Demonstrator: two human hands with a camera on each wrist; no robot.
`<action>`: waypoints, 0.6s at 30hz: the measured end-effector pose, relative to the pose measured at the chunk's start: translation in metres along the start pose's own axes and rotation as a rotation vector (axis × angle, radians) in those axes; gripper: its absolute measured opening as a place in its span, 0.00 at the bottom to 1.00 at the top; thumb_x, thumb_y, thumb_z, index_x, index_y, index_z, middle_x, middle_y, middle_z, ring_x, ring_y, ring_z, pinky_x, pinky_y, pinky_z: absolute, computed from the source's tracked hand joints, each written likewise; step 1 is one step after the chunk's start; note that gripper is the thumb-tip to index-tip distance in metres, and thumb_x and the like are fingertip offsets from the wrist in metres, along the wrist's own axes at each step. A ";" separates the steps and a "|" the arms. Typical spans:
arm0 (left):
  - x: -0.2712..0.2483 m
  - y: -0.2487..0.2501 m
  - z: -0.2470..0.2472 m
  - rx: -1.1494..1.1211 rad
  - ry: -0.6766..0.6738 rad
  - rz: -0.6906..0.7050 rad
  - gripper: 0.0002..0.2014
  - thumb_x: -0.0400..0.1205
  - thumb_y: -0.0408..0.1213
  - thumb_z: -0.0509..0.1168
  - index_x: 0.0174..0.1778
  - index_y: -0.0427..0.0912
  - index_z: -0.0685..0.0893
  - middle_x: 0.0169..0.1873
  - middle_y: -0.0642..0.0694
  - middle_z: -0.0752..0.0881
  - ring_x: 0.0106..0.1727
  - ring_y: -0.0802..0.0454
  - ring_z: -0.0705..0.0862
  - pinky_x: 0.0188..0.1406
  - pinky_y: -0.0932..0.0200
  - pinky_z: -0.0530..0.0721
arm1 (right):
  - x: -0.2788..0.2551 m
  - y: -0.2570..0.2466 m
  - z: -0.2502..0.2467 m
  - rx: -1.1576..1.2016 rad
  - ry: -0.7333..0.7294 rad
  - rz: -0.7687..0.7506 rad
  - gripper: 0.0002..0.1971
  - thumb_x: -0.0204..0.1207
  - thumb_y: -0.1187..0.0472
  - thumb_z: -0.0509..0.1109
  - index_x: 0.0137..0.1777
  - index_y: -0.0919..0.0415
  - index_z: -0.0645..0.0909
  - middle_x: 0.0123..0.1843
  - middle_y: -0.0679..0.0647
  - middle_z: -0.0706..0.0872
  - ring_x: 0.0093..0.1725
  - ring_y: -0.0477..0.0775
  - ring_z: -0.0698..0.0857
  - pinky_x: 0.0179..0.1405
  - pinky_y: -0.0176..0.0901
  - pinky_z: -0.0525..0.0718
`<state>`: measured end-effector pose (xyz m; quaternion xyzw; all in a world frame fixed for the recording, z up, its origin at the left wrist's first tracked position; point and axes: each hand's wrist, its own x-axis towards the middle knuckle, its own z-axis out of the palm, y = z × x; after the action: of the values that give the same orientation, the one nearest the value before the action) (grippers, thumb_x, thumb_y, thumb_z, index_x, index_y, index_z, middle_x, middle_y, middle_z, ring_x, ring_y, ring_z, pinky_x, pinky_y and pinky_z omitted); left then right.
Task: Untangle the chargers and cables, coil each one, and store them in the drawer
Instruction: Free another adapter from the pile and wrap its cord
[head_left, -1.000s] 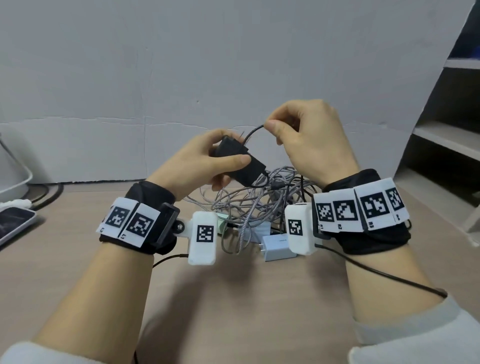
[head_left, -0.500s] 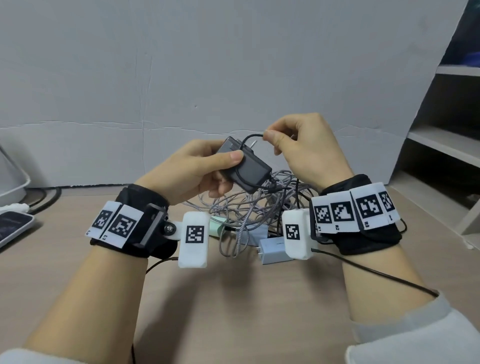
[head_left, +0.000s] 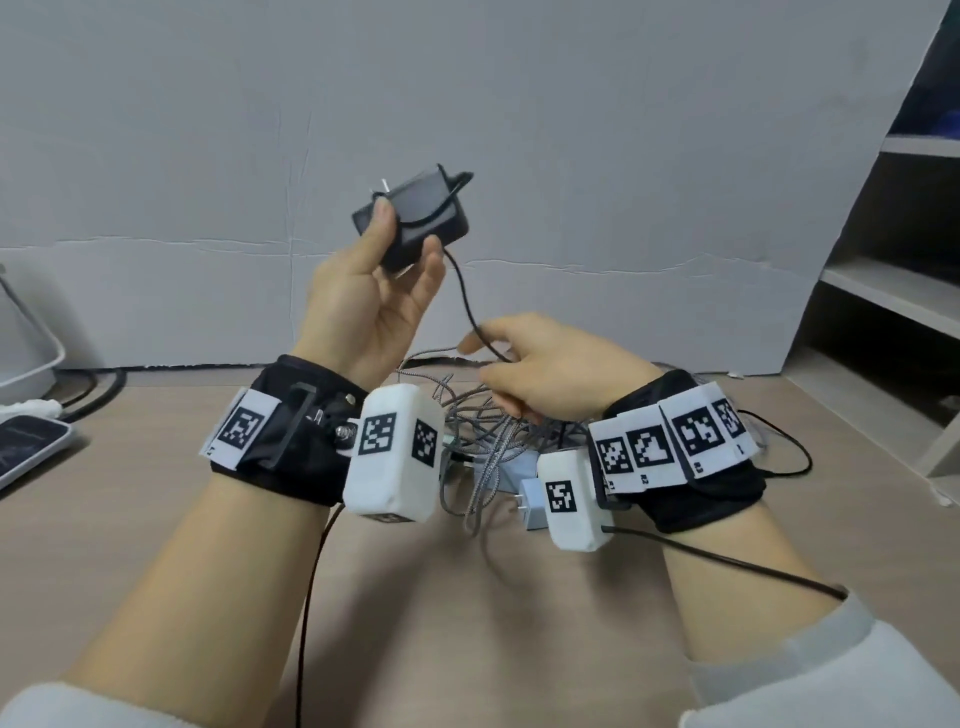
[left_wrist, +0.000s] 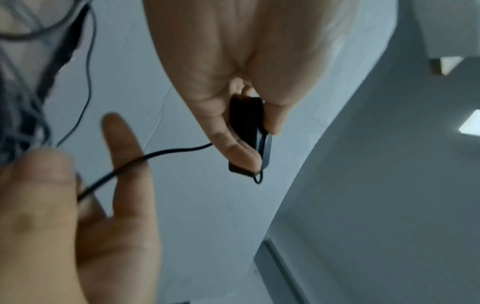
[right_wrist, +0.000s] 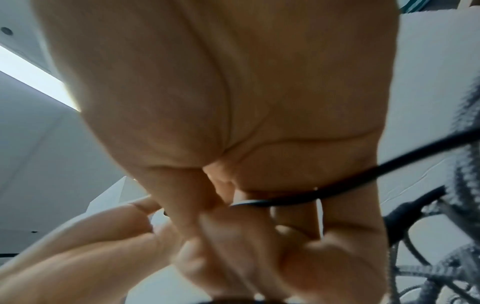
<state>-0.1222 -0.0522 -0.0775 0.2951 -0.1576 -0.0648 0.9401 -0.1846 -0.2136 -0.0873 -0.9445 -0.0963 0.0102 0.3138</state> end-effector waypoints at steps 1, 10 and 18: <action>0.002 0.002 -0.005 0.096 0.040 0.036 0.09 0.88 0.38 0.65 0.52 0.34 0.85 0.47 0.39 0.88 0.33 0.52 0.84 0.32 0.64 0.85 | -0.001 -0.003 0.001 -0.032 -0.006 -0.007 0.15 0.85 0.60 0.62 0.70 0.50 0.78 0.26 0.48 0.83 0.22 0.44 0.78 0.32 0.44 0.79; -0.001 0.001 -0.019 1.147 -0.057 0.176 0.16 0.85 0.40 0.70 0.66 0.39 0.78 0.43 0.43 0.87 0.29 0.55 0.83 0.23 0.61 0.79 | -0.012 -0.018 -0.015 -0.061 0.279 -0.203 0.08 0.84 0.57 0.69 0.51 0.55 0.90 0.25 0.39 0.80 0.27 0.38 0.76 0.29 0.30 0.68; -0.015 0.006 -0.012 1.077 -0.447 -0.159 0.15 0.85 0.38 0.68 0.65 0.34 0.83 0.39 0.41 0.81 0.30 0.49 0.75 0.24 0.58 0.78 | -0.017 -0.002 -0.038 0.029 0.643 -0.264 0.03 0.76 0.57 0.79 0.43 0.53 0.88 0.37 0.46 0.89 0.39 0.45 0.87 0.42 0.35 0.81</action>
<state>-0.1323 -0.0382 -0.0870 0.7213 -0.3401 -0.1064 0.5939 -0.1984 -0.2379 -0.0560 -0.8743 -0.1139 -0.3271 0.3401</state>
